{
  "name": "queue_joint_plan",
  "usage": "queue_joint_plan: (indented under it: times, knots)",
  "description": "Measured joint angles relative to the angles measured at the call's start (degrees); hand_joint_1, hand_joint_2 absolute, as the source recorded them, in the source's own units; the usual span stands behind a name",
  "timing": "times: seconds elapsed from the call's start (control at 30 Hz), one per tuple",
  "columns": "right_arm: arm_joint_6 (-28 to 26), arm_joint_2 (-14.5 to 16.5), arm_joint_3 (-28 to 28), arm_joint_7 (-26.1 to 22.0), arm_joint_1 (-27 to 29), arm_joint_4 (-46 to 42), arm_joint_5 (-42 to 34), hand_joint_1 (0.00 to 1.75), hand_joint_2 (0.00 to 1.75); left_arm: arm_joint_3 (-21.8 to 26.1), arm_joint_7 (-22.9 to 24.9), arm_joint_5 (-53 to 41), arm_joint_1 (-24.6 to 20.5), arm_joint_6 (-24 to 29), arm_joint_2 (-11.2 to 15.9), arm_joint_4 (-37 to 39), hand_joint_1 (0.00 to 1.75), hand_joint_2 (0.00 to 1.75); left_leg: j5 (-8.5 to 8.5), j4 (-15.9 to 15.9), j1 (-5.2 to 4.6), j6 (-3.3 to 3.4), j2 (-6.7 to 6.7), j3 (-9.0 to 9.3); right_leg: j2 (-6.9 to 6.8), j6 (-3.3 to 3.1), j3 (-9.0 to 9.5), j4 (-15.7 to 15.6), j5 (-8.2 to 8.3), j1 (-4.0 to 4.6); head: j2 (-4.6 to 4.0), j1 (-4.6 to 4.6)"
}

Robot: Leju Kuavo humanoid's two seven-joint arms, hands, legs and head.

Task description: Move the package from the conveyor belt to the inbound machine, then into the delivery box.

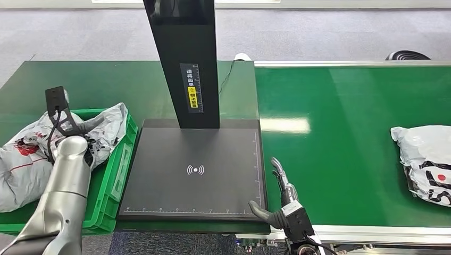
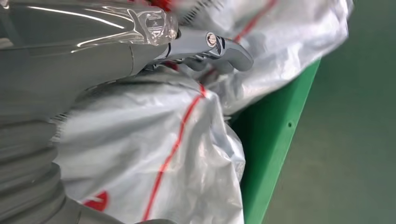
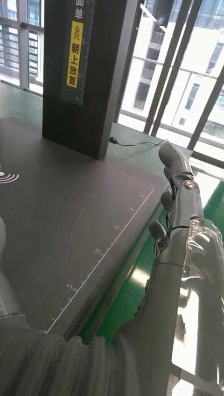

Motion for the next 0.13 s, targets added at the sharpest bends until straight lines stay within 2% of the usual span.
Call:
queue_joint_plan:
  times: [0.13]
  knots:
    - [-0.33,0.21,-0.09,0.53,0.35,-0.62,0.54,0.0,1.75,0.75,0.0,4.58,8.98,1.03,-1.12,-13.7,0.0,1.75,-0.08,-0.01,0.0,-0.04,0.09,0.0,0.08,0.0,-0.03,0.0,-0.02,0.0,0.0,-0.01]
